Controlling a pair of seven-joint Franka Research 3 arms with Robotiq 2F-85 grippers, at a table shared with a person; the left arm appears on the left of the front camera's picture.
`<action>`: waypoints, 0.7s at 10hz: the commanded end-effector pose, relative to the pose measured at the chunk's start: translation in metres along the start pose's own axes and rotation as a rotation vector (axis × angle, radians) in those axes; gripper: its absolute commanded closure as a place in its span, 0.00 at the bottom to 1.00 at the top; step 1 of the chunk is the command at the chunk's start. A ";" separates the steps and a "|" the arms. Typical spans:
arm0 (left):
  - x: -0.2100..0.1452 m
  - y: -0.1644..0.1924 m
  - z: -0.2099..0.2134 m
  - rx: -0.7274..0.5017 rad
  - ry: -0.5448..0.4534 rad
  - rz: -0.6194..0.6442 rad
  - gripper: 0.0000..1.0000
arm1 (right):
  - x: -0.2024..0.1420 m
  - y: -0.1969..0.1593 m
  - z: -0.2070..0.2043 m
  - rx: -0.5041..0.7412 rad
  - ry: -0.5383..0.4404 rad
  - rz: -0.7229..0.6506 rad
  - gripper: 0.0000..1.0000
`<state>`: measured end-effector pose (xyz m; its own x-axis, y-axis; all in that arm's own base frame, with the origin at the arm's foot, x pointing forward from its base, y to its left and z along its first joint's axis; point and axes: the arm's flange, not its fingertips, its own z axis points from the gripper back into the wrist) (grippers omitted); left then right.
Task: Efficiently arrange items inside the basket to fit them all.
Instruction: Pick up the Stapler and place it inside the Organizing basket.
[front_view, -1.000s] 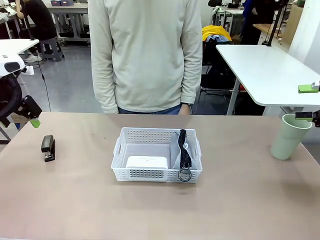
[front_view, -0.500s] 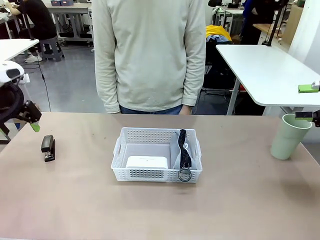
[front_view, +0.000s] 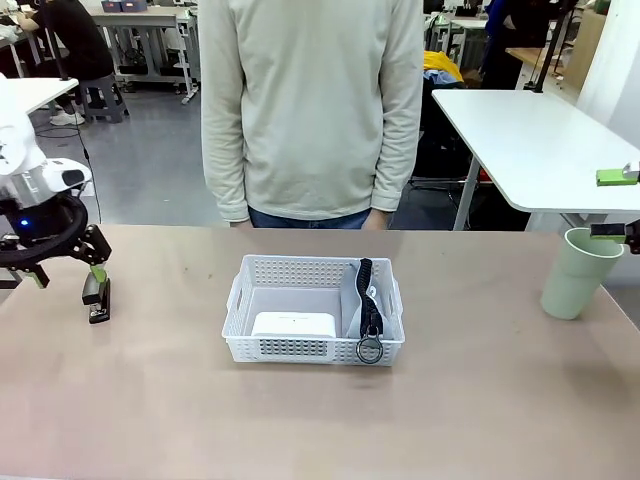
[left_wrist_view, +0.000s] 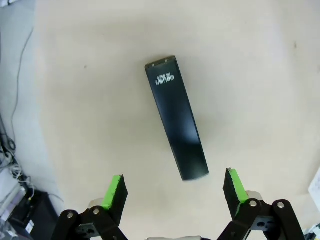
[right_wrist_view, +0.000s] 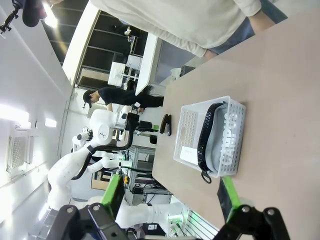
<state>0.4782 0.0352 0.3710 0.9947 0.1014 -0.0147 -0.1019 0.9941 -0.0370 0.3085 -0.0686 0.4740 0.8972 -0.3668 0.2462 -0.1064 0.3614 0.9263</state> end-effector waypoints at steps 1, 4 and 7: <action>0.019 0.002 -0.011 0.028 0.041 0.020 0.00 | 0.001 0.001 -0.002 0.021 -0.013 0.004 0.00; 0.028 -0.008 -0.023 0.035 0.057 0.005 0.00 | 0.001 0.001 -0.002 0.021 -0.013 0.004 0.00; 0.029 -0.015 -0.032 0.005 0.067 0.172 0.00 | 0.001 0.001 -0.002 0.021 -0.013 0.004 0.00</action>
<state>0.5052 0.0276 0.3385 0.9813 0.1764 -0.0767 -0.1787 0.9836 -0.0238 0.3084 -0.0685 0.4740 0.8974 -0.3663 0.2460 -0.1066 0.3610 0.9265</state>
